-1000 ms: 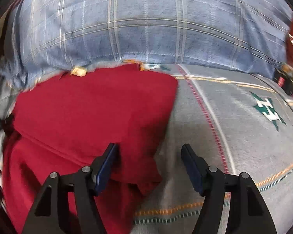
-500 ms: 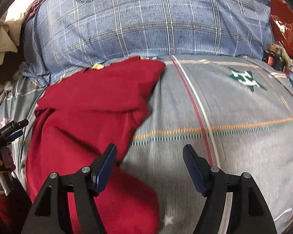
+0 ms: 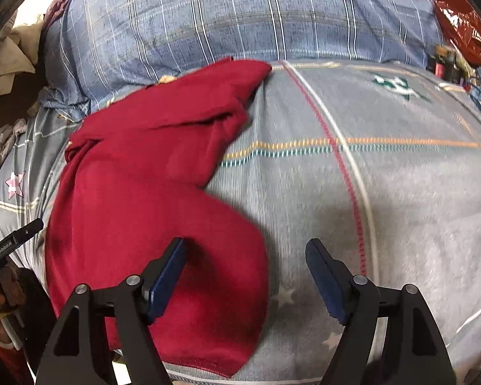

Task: Fold small clothes
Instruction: 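Move both tools to the sweater hem and close the grippers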

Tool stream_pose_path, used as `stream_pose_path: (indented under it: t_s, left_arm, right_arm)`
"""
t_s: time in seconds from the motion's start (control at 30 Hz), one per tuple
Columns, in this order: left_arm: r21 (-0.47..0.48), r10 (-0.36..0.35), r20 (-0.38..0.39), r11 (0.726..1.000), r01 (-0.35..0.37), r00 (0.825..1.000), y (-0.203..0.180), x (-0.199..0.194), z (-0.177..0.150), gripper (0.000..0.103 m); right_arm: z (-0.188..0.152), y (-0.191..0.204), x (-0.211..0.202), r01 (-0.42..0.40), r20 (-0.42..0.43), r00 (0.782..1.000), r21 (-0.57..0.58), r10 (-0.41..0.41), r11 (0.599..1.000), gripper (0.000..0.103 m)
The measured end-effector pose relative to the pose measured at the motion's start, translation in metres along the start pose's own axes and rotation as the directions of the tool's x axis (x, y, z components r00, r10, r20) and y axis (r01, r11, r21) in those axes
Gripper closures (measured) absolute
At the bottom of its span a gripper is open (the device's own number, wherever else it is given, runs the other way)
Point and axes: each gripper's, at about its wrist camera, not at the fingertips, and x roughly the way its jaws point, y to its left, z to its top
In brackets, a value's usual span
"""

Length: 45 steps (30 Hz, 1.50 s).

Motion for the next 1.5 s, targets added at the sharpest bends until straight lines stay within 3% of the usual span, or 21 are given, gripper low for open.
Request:
stream_pose_path:
  t_s: [0.37,0.7,0.87,1.5]
  left_arm:
    - [0.02,0.001,-0.012,1.0,-0.001,1.0,-0.007,-0.008,-0.015,0.015]
    - [0.004,-0.089,-0.066,0.996,0.09,0.994,0.005,-0.027,-0.041,0.014]
    - [0.015,-0.053,-0.076,0.998,0.054,0.996,0.001,-0.022,-0.048,0.015]
    - [-0.001,-0.063,-0.1,0.998,0.063,0.993,-0.001,-0.017,-0.063,0.015]
  right_arm:
    - [-0.008,-0.006,0.001,0.021,-0.002,1.0,0.032,-0.021,0.999,0.021]
    - [-0.024,-0.006,-0.011,-0.001,-0.007,1.0,0.025,0.001,1.0,0.021]
    - [-0.027,-0.004,-0.009,-0.005,-0.015,1.0,0.029,0.006,1.0,0.02]
    - [-0.028,-0.004,-0.008,0.001,-0.02,1.0,0.049,0.0,0.999,0.02]
